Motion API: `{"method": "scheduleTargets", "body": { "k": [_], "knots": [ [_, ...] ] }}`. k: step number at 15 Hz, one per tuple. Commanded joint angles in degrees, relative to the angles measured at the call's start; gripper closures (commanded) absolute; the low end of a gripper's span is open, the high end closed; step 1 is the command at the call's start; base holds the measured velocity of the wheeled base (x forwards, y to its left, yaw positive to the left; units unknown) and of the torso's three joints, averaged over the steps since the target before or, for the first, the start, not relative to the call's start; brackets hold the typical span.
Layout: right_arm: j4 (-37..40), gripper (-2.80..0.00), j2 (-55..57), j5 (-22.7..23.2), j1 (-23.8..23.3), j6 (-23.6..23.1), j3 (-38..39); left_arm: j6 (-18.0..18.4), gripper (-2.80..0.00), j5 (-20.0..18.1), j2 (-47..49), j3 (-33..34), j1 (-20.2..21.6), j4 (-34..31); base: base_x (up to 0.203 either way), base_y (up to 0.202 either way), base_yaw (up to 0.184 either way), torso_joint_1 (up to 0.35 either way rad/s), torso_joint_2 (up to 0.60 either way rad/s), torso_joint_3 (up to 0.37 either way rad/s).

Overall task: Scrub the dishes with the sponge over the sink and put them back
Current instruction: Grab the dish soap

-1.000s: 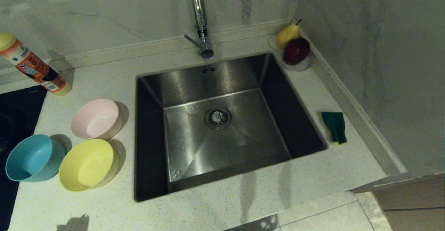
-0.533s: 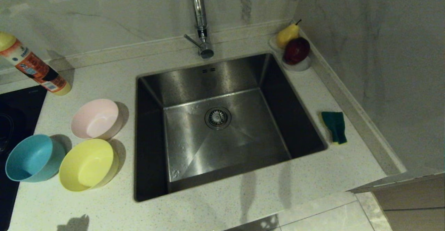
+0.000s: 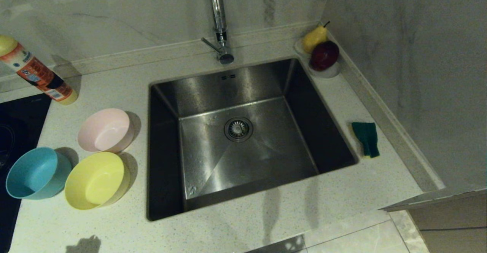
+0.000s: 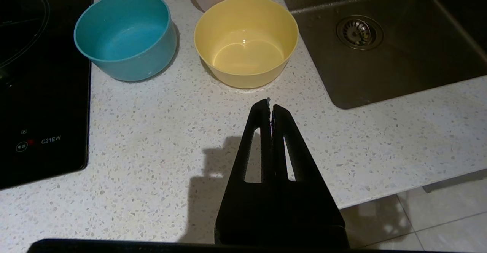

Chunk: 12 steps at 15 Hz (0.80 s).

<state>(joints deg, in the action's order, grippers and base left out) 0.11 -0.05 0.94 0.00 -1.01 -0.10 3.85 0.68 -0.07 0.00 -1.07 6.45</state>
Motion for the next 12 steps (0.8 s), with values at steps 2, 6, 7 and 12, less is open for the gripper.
{"method": "scheduleTargets", "body": {
  "k": [2,6,7,12],
  "knots": [
    [0.0,0.00,0.0,0.0,0.0,-0.1,0.0,-0.4,0.00,0.3,3.3,1.3,0.0,-0.2,0.000,0.000,0.000,0.000,0.00,0.000],
    [0.0,0.00,0.0,0.0,0.0,0.0,0.0,-6.1,0.00,3.5,13.7,-16.8,0.0,0.1,0.000,0.000,0.000,0.000,0.00,0.000],
    [0.1,0.00,0.0,0.0,0.0,-0.1,0.0,-4.5,0.00,5.5,16.4,-19.9,0.1,0.0,0.000,0.000,0.000,0.000,0.00,0.000],
    [0.0,0.00,0.0,0.0,0.0,0.0,0.0,1.6,0.00,12.9,34.0,-35.1,0.1,0.6,0.000,0.000,0.000,0.000,0.00,0.000]
  ]
}}
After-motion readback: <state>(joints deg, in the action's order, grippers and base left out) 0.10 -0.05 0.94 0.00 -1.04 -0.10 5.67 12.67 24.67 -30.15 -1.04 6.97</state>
